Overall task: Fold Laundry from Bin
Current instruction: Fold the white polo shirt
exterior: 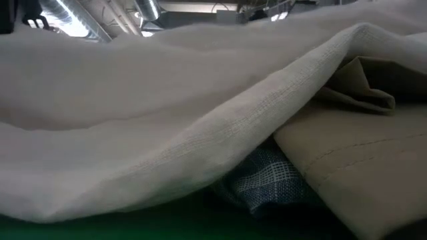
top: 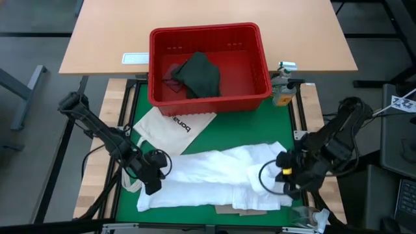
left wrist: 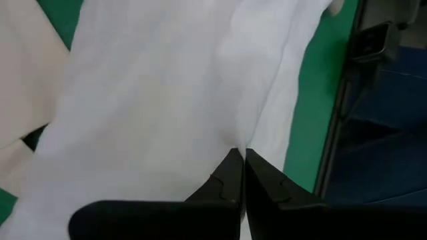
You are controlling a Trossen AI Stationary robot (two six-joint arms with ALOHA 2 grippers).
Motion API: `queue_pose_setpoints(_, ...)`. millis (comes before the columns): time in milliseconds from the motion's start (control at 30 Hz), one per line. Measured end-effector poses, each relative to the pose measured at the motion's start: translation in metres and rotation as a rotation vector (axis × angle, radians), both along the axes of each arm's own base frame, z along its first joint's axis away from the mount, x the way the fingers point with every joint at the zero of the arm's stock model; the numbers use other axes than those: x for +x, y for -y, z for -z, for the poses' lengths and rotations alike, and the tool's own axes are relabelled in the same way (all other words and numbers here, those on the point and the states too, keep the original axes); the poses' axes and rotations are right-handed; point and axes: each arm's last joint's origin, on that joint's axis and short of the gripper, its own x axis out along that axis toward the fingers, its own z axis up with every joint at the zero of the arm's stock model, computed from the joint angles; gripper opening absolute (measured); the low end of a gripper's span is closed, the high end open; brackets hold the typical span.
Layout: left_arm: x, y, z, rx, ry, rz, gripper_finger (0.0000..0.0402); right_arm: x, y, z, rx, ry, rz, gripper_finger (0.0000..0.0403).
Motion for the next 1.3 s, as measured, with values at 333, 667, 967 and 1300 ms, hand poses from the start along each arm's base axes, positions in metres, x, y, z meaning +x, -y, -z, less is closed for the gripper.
queue_pose_setpoints(333, 0.01, 0.022, 0.027, 0.018, -0.076, 0.063, 0.0, 0.012, -0.036, 0.026, 0.017, -0.136, -0.118, 0.0005)
queue_pose_setpoints(667, 0.01, 0.027, 0.031, 0.012, -0.088, 0.082, 0.0, 0.015, -0.041, 0.032, 0.012, -0.174, -0.13, 0.0005)
queue_pose_setpoints(967, 0.01, 0.027, 0.031, 0.003, -0.093, 0.064, 0.0061, 0.014, -0.042, 0.032, 0.05, -0.218, -0.158, 0.0016)
queue_pose_setpoints(1300, 0.006, 0.031, 0.031, -0.005, -0.102, 0.09, 0.0146, 0.013, -0.042, 0.032, 0.075, -0.245, -0.146, 0.0116)
